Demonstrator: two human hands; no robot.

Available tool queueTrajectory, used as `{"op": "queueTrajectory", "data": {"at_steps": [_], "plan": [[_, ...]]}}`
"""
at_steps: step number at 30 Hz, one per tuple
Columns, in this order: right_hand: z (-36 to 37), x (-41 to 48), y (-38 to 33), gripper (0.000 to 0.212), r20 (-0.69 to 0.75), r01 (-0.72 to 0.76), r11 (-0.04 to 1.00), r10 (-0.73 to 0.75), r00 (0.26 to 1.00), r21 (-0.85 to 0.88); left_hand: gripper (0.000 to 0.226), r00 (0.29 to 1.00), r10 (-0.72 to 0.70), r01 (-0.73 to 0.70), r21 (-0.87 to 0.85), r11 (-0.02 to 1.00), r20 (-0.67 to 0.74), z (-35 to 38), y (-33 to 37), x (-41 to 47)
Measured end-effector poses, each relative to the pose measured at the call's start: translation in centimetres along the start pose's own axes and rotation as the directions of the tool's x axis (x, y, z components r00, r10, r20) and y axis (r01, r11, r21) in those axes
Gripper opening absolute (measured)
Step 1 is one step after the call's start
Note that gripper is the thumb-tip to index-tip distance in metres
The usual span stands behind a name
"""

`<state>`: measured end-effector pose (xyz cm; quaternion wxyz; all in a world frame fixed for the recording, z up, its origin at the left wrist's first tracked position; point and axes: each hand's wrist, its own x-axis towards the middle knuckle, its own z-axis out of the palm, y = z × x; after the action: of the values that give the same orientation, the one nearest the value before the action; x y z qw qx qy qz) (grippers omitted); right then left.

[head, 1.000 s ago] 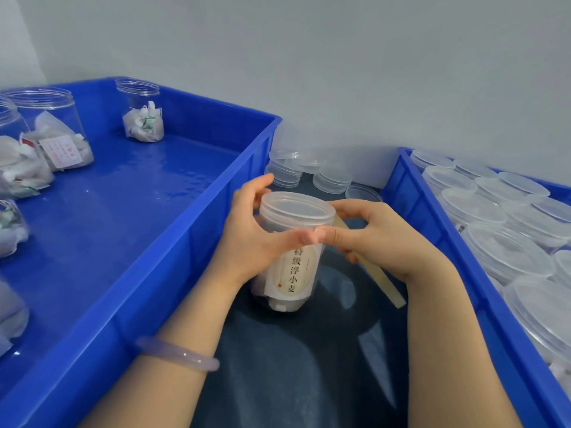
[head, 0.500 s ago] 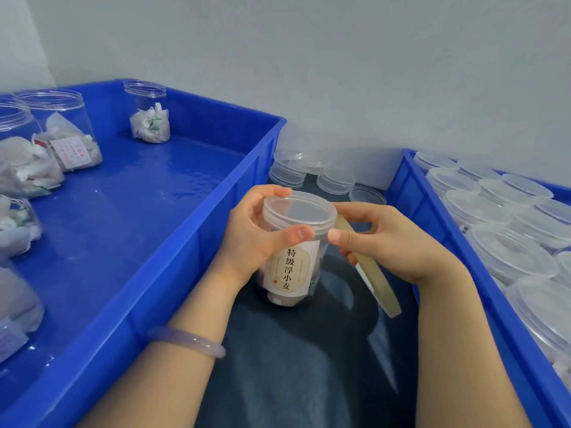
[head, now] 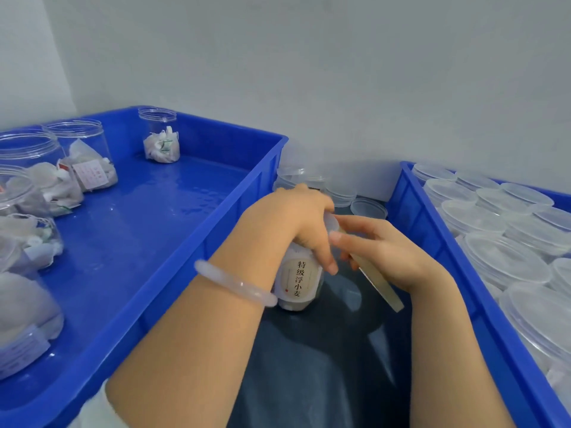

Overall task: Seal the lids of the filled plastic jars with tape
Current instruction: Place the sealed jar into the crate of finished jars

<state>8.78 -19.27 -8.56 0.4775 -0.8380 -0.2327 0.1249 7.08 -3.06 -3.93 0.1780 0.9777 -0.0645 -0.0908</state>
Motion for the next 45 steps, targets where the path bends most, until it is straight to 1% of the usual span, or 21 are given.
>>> {"op": "queueTrajectory", "data": {"at_steps": [4,6,8,10,12,13,16,20,23,25,27,29,31,32,34,35,36,38,40,42,45], "plan": [[-0.3,-0.2,0.5,0.061,0.003,-0.047,0.993,0.047,0.999,0.105,0.072,0.999,-0.024,0.024,-0.012,1.0,0.034,0.2,0.3,1.3],[-0.1,-0.1,0.8,0.083,-0.005,-0.121,0.993,0.121,0.993,0.006,0.06,0.998,-0.039,0.034,-0.114,0.993,-0.042,0.6,-0.5,1.7],[0.5,0.0,0.7,0.107,-0.003,-0.254,0.947,0.259,0.966,-0.196,0.055,0.992,-0.076,0.054,-0.205,0.977,-0.098,0.7,-1.4,1.9],[0.9,0.4,0.6,0.098,-0.069,-0.335,0.918,0.327,0.942,-0.212,0.052,0.986,-0.089,0.061,-0.189,0.98,-0.144,1.0,-1.5,2.2],[1.1,0.6,0.2,0.061,-0.205,-0.357,0.922,0.325,0.923,-0.147,0.046,0.97,-0.096,0.071,-0.118,0.991,-0.225,1.8,-0.8,2.5],[1.5,0.6,-0.1,0.041,-0.261,-0.37,0.908,0.316,0.912,-0.194,0.044,0.956,-0.103,0.081,-0.09,0.993,-0.276,2.1,-0.4,2.7],[3.4,0.1,-0.3,0.014,-0.344,-0.442,0.849,0.338,0.876,-0.29,0.043,0.917,-0.151,0.125,-0.093,0.988,-0.369,2.5,0.5,3.3],[5.5,-2.7,-2.1,0.024,-0.44,-0.486,0.785,0.307,0.844,-0.384,0.049,0.908,-0.215,0.194,-0.093,0.977,-0.36,2.4,0.9,4.4],[8.1,-5.7,-3.0,0.014,-0.442,-0.387,0.802,0.174,0.88,-0.455,0.039,0.849,-0.292,0.227,-0.194,0.954,-0.44,1.7,0.1,4.9],[9.5,-6.0,-2.5,0.019,-0.419,-0.351,0.828,0.158,0.894,-0.437,0.04,0.902,-0.202,0.157,-0.147,0.977,-0.381,1.3,-0.5,5.4],[9.2,-4.4,-1.3,0.024,-0.396,-0.42,0.781,0.242,0.886,-0.462,0.047,0.958,-0.099,0.084,-0.069,0.994,-0.269,1.1,-0.4,5.5],[8.3,-2.7,0.2,0.051,-0.345,-0.464,0.698,0.318,0.883,-0.546,0.061,0.979,-0.065,0.058,-0.042,0.997,-0.193,1.3,-0.5,5.5],[7.4,-1.6,1.7,0.062,-0.35,-0.474,0.656,0.323,0.879,-0.587,0.071,0.967,-0.021,-0.02,-0.157,0.987,-0.255,1.3,-1.0,5.2],[6.9,-1.3,2.2,0.061,-0.365,-0.473,0.67,0.309,0.878,-0.572,0.064,0.92,-0.02,-0.114,-0.318,0.941,-0.391,1.5,-1.3,5.1],[5.6,-0.5,2.5,0.054,-0.452,-0.425,0.822,0.236,0.86,-0.38,0.039,0.699,-0.228,-0.358,-0.608,0.708,-0.678,2.7,-1.9,4.8],[4.9,0.0,2.4,0.053,-0.503,-0.337,0.919,0.197,0.842,-0.203,0.031,0.6,-0.37,-0.428,-0.675,0.601,-0.709,3.5,-2.1,4.5],[4.2,0.5,2.2,0.05,-0.528,-0.206,0.979,0.171,0.832,-0.008,0.03,0.581,-0.456,-0.441,-0.732,0.52,-0.674,4.4,-2.3,4.3],[3.8,1.4,1.7,0.042,-0.496,0.039,0.963,0.103,0.862,0.268,0.038,0.691,-0.474,-0.407,-0.836,0.368,-0.546,6.6,-3.3,4.7],[4.3,2.2,1.9,0.033,-0.503,0.186,0.923,0.009,0.864,0.336,0.055,0.779,-0.425,-0.366,-0.885,0.288,-0.461,8.6,-4.3,5.3],[4.8,2.9,2.4,0.029,-0.576,0.273,0.899,-0.029,0.817,0.343,0.075,0.77,-0.409,-0.383,-0.868,0.317,-0.489,9.9,-5.0,5.9],[5.5,3.6,3.1,0.034,-0.643,0.352,0.862,-0.04,0.765,0.365,0.076,0.719,-0.421,-0.415,-0.827,0.379,-0.553,11.0,-5.3,6.4]]}}
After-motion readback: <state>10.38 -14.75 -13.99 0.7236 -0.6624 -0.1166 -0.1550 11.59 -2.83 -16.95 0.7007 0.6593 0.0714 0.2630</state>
